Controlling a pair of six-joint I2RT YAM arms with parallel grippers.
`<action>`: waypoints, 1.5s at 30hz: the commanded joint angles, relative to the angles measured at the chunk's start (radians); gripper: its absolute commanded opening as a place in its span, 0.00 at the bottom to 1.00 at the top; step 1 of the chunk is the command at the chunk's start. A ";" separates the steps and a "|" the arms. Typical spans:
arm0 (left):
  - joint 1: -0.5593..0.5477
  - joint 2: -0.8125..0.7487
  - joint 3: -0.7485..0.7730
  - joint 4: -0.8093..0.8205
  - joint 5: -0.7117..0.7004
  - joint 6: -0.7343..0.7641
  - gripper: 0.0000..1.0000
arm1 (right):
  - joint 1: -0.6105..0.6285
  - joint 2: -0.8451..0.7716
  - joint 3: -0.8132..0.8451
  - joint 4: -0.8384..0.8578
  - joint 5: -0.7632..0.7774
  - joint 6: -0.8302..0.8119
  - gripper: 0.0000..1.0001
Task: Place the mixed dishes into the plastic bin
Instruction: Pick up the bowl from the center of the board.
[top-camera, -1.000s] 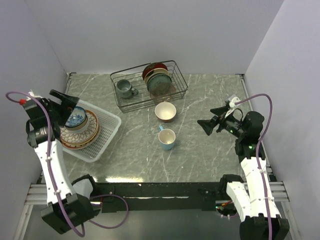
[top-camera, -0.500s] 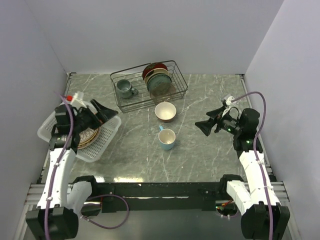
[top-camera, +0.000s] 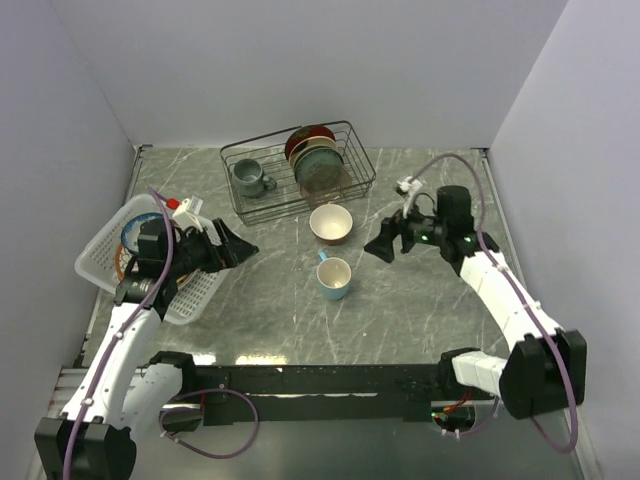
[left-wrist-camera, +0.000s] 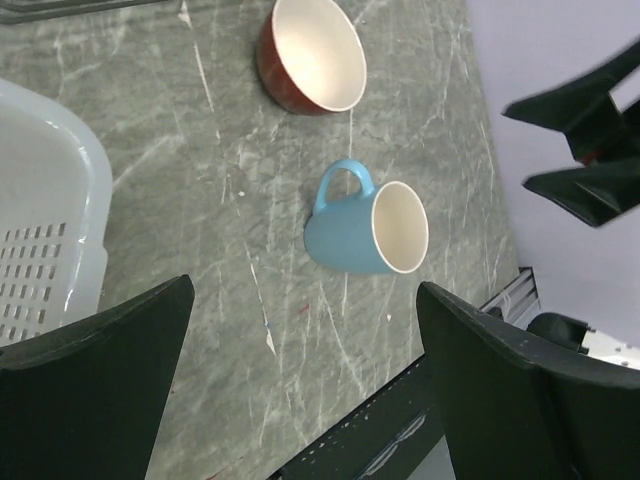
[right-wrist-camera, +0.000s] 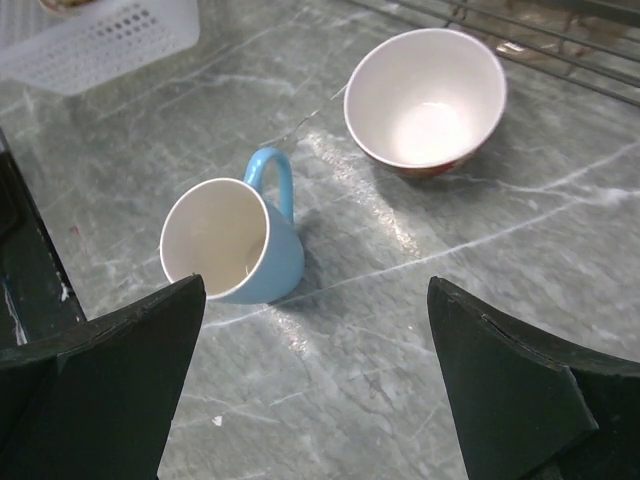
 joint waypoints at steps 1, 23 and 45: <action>-0.017 -0.051 0.008 0.038 -0.020 0.056 0.99 | 0.083 0.106 0.132 -0.100 0.110 -0.059 1.00; -0.016 -0.094 0.004 0.041 -0.023 0.054 0.99 | 0.301 0.344 0.312 0.001 0.476 0.115 1.00; -0.014 -0.090 0.007 0.036 -0.034 0.056 0.99 | 0.325 0.519 0.407 0.001 0.494 0.220 1.00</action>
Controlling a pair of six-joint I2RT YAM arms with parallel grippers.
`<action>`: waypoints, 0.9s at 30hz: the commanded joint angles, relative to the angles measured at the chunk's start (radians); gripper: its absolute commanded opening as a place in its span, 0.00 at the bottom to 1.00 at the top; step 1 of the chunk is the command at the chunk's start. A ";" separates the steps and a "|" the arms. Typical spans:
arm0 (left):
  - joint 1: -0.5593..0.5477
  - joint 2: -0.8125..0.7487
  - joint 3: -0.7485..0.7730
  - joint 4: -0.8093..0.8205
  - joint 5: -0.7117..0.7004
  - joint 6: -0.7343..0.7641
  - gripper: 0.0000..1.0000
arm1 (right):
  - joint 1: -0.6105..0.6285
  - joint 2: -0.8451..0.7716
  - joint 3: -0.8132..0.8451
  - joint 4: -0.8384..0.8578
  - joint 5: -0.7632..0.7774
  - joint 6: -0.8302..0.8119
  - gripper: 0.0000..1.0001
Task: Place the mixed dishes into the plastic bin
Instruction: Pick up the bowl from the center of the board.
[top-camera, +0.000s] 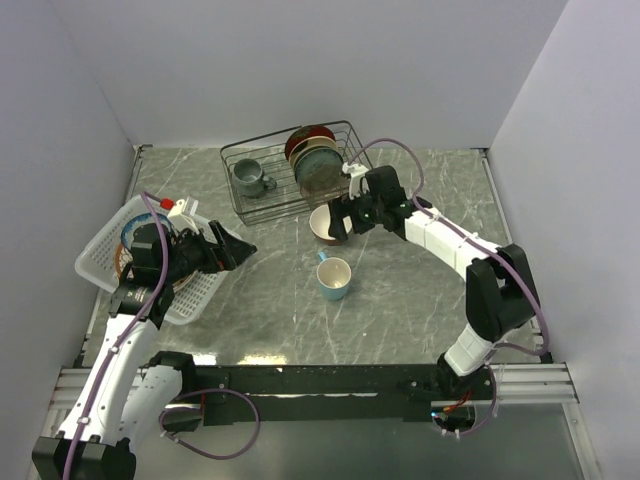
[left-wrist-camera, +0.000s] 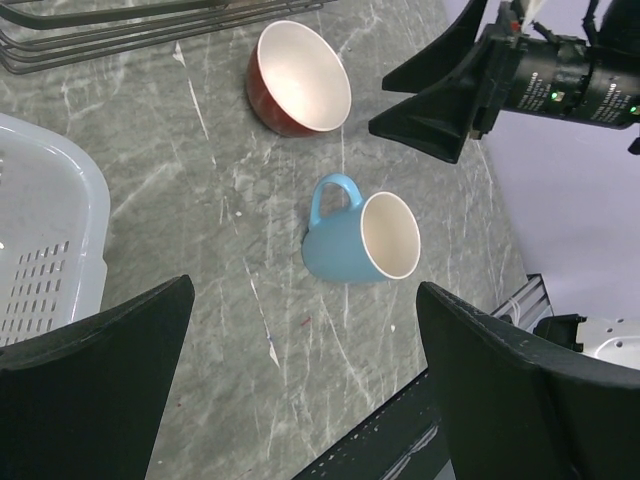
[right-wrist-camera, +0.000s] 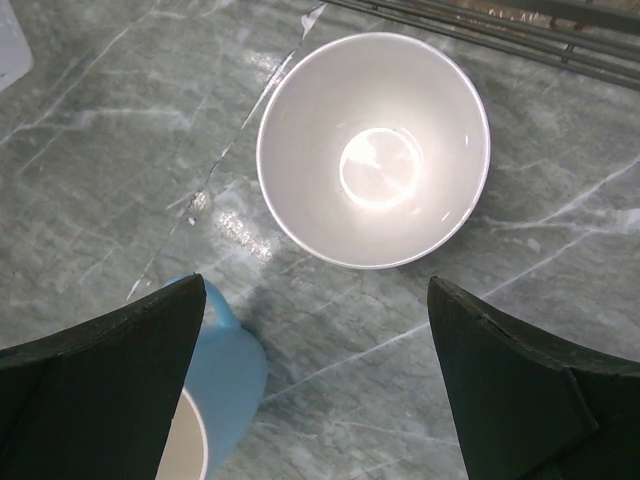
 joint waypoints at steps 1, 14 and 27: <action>0.001 -0.004 0.008 0.033 -0.013 0.026 0.99 | 0.008 0.029 0.056 0.032 0.000 0.056 1.00; 0.001 0.011 0.011 0.028 -0.020 0.029 0.99 | 0.006 0.188 0.134 0.057 0.279 0.208 0.86; 0.001 0.008 0.013 0.025 -0.034 0.031 0.99 | 0.003 0.273 0.156 0.052 0.290 0.227 0.27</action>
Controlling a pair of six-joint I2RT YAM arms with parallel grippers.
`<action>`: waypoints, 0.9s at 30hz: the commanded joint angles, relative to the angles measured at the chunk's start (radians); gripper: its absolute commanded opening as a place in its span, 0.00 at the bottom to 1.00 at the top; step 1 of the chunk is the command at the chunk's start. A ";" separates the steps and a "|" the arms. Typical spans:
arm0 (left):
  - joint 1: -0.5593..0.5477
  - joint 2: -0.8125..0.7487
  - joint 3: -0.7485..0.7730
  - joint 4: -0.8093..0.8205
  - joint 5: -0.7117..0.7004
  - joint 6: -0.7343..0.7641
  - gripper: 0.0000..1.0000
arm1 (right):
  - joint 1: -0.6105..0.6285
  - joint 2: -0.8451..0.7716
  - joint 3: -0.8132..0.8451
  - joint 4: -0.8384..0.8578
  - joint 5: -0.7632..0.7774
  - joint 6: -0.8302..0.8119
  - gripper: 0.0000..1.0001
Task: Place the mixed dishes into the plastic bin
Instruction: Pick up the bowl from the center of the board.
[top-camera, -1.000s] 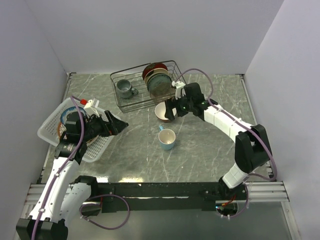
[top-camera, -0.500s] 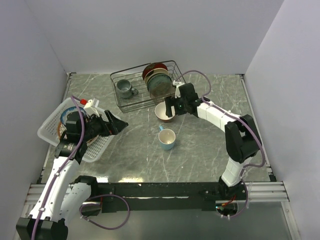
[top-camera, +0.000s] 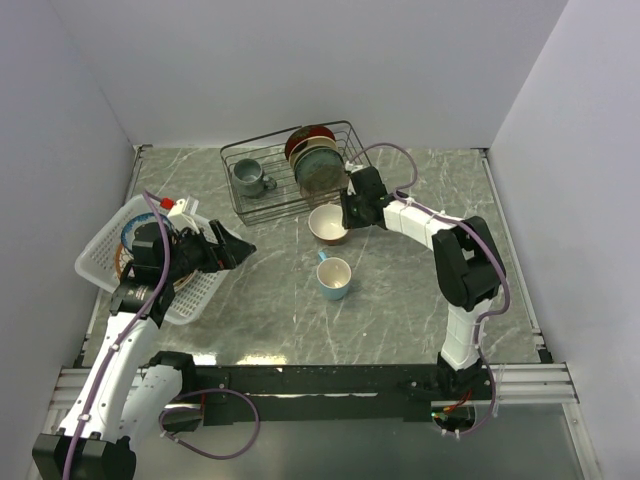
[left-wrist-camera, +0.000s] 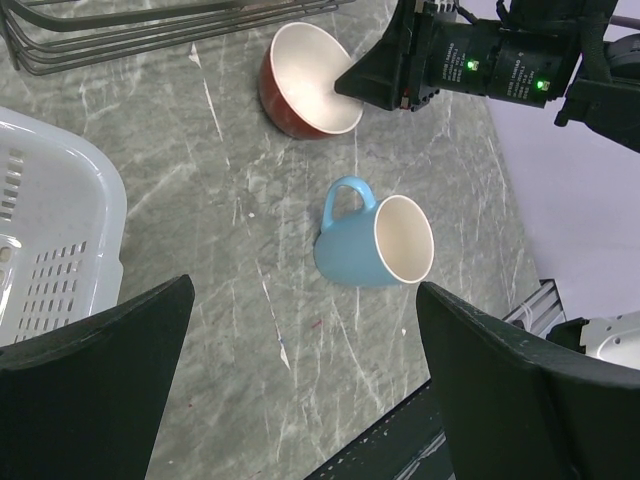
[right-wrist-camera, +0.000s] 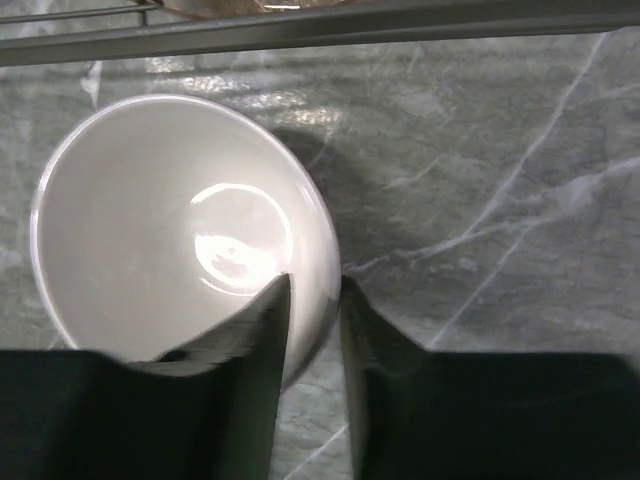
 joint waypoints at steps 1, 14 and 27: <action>0.001 -0.005 0.011 0.027 -0.009 0.017 0.99 | 0.003 0.004 0.023 0.025 0.003 0.013 0.24; 0.001 -0.014 0.010 0.040 0.030 0.014 0.99 | 0.001 -0.169 -0.038 0.104 -0.134 0.022 0.00; -0.106 -0.011 -0.028 0.160 -0.013 -0.138 0.99 | 0.005 -0.321 -0.072 0.117 -0.259 -0.024 0.00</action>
